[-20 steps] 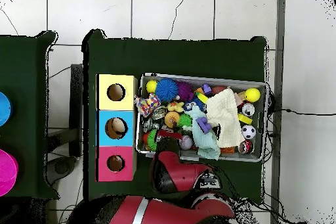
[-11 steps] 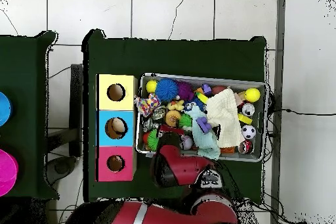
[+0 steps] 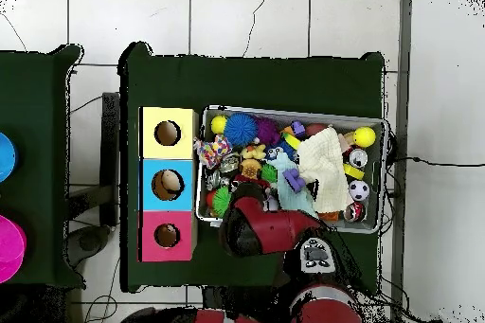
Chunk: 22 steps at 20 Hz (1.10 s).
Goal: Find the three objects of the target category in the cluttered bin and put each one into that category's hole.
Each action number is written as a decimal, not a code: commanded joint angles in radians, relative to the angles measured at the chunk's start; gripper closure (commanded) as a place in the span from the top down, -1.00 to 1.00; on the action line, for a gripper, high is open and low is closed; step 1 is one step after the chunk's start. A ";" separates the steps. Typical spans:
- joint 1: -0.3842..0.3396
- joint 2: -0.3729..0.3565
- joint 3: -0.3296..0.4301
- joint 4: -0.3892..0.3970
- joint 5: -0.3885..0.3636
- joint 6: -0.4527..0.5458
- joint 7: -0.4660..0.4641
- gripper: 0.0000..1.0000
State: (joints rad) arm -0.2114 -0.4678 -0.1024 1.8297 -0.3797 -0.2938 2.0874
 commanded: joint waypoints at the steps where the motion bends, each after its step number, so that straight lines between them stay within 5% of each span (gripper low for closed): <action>1: -0.060 0.043 0.167 -0.153 -0.088 0.088 0.011 1.00; 8: -0.112 0.114 0.248 -0.223 -0.121 0.198 -0.027 1.00; 14: -0.085 0.126 0.215 -0.242 -0.101 0.222 -0.012 1.00; 22: -0.084 0.146 0.158 -0.217 -0.038 0.382 0.012 1.00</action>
State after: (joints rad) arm -0.2968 -0.3902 0.0303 1.6765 -0.4422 -0.1228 2.0874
